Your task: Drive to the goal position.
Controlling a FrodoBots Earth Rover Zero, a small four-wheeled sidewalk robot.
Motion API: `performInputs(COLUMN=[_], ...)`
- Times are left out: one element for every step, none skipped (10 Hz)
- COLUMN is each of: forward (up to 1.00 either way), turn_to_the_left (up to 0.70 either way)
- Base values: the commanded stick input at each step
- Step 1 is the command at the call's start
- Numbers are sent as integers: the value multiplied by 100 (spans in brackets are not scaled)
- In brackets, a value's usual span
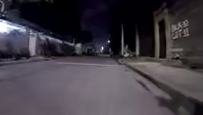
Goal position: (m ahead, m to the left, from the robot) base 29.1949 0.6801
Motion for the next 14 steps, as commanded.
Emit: performInputs(forward=[50,50,50,50,50,50,50,50,50,50,50,50,50,50], turn_to_the_left=[0,0,0,0,0,0,0,0,0,0,0,0,0,0])
